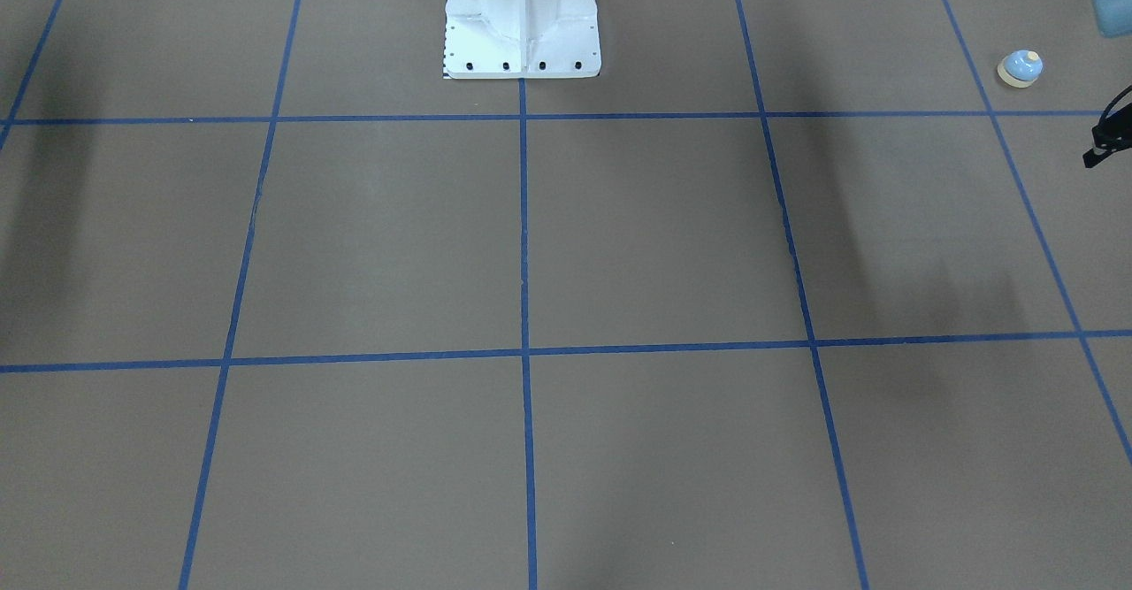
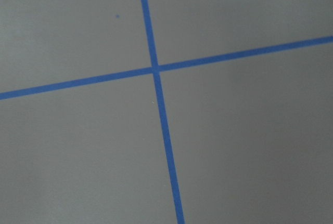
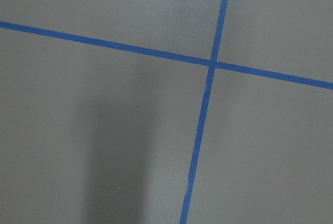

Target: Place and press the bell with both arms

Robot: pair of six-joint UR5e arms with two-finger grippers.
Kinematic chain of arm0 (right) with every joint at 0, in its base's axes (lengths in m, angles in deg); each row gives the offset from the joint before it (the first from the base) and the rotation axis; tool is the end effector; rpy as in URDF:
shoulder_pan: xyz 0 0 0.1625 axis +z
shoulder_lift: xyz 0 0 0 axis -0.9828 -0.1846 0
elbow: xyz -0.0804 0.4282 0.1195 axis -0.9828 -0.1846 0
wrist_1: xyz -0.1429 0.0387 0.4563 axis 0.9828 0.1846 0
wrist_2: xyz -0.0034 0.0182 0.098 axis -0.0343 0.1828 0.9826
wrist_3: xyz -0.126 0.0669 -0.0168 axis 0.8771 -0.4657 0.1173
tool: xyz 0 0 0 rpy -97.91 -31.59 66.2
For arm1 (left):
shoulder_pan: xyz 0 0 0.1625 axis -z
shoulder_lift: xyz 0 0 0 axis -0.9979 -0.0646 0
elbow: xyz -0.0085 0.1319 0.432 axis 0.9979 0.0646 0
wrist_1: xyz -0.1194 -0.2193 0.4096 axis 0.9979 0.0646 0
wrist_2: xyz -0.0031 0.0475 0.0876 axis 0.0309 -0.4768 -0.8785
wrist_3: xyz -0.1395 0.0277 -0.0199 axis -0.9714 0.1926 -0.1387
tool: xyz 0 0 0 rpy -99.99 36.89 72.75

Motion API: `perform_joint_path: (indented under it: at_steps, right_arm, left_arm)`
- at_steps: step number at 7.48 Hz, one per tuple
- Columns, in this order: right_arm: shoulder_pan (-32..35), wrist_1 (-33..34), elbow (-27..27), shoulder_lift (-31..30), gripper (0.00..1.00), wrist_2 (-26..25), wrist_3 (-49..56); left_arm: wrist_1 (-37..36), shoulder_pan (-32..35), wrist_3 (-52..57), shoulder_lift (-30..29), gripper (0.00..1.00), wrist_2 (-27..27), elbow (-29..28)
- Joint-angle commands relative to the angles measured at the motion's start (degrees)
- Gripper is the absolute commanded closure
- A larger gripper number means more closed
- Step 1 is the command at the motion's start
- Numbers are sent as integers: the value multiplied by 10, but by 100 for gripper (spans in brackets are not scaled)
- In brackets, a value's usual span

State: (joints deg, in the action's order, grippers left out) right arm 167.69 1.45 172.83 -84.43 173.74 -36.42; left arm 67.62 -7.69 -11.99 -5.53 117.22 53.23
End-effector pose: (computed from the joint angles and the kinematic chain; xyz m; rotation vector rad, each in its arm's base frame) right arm 0.0179 -0.4945 0.6441 0.1414 -0.7761 -0.1422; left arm 0.0626 -0.4797 0.7257 0.0384 0.7797 0.2053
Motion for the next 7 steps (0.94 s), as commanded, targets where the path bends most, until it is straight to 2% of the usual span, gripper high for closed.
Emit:
perform_joint_path:
  at_steps: [1, 4, 7]
  right_arm:
    - [0, 0, 0, 0, 0, 0, 0]
    - [0, 0, 0, 0, 0, 0, 0]
    - [0, 0, 1, -1, 0, 0, 0]
  left_arm:
    - [3, -48, 2, 54, 0, -2, -11]
    - [1, -133, 2, 120, 0, -2, -24]
    - [1, -190, 3, 138, 0, -2, -60]
